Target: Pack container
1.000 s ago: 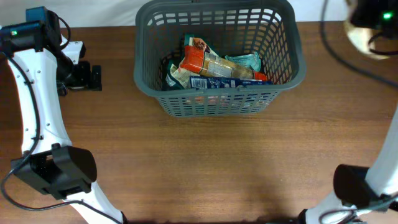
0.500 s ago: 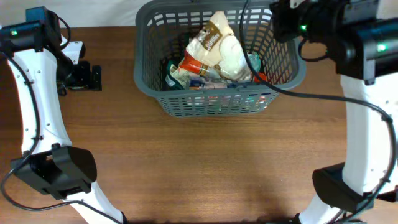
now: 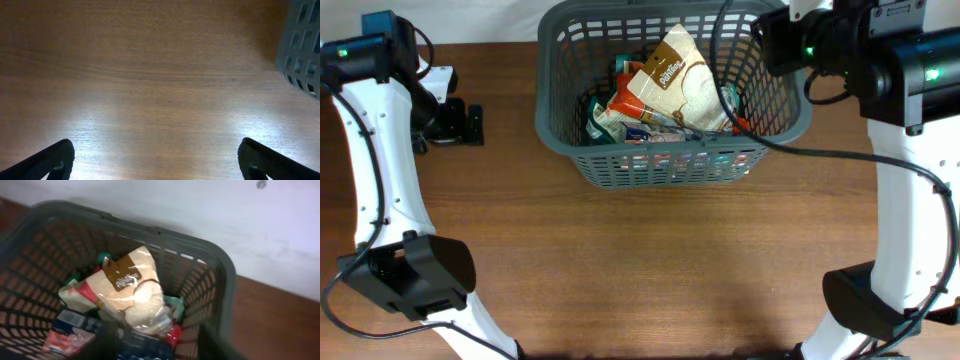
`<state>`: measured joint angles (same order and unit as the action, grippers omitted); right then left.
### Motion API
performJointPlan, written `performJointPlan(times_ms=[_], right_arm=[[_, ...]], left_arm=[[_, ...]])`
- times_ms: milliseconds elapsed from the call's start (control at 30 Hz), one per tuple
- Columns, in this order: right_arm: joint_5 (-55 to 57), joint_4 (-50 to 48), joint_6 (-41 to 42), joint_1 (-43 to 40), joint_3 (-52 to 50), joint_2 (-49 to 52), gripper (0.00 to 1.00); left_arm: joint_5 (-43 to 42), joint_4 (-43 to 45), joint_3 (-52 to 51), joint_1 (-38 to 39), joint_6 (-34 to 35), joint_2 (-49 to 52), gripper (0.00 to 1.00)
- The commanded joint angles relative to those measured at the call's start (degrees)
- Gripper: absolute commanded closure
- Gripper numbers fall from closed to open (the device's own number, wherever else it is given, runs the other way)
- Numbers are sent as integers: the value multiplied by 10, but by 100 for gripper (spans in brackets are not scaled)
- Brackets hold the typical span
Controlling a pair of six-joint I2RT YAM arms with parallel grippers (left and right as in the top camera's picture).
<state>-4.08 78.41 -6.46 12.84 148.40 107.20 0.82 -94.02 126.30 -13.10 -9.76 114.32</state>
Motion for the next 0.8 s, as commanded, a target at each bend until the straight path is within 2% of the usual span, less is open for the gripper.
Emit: performJointPlan(times_ms=[0,33,67,233,433,767], right_arm=[[24,5,-2,2,9,-19,28],[24,5,-2,2,9,-25,12],[24,5,-2,2,9,-29,1],[20,12,-2,3,9,-49,1],[-28,97,-2,3,9,-47,1],[-17,121,-2,3,9,-47,1]], left_arm=[[-6,-1,-2,-3,7,-12,1],[-6,-1,-2,-3,7,-12,1],[-6,-1,-2,-3,7,-12,1],[-6,-1,-2,-3,7,-12,1],[-6,-1,-2,-3,7,-12,1],[-6,-1,-2,-3,7,-12,1]])
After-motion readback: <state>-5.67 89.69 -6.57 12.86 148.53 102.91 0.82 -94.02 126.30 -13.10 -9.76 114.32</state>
